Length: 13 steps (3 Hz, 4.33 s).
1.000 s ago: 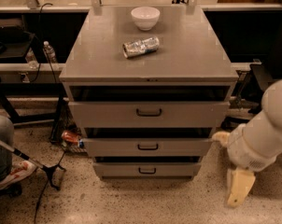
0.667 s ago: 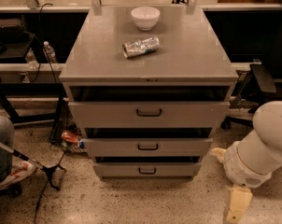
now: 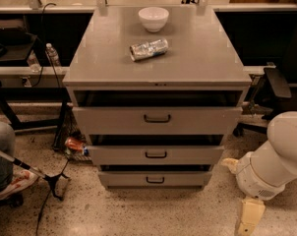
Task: Open middle drawer
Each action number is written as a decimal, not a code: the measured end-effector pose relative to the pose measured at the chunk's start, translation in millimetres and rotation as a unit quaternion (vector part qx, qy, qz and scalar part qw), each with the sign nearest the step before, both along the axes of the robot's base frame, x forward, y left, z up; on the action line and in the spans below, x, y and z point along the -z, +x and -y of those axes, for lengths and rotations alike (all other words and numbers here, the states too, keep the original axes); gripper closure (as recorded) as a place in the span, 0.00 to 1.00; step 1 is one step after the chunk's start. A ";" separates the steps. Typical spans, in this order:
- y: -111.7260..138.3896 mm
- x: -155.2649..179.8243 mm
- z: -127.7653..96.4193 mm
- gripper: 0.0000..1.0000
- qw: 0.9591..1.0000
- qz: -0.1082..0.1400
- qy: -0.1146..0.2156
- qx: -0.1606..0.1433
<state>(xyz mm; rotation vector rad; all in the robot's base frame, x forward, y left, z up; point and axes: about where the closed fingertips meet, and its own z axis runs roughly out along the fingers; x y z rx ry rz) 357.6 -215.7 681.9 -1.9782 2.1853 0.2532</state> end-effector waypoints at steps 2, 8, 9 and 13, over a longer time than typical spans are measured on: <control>30.8 85.0 -7.2 0.00 0.997 0.059 -0.029 -0.038; 160.6 195.3 -20.2 0.00 0.972 0.204 -0.048 -0.103; 182.6 214.9 -27.0 0.00 0.969 0.217 -0.042 -0.113; 277.1 236.9 -23.7 0.00 0.952 0.288 -0.041 -0.095</control>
Offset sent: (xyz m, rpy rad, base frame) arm 0.0831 0.0246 -0.1606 -0.0741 -0.2633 0.1049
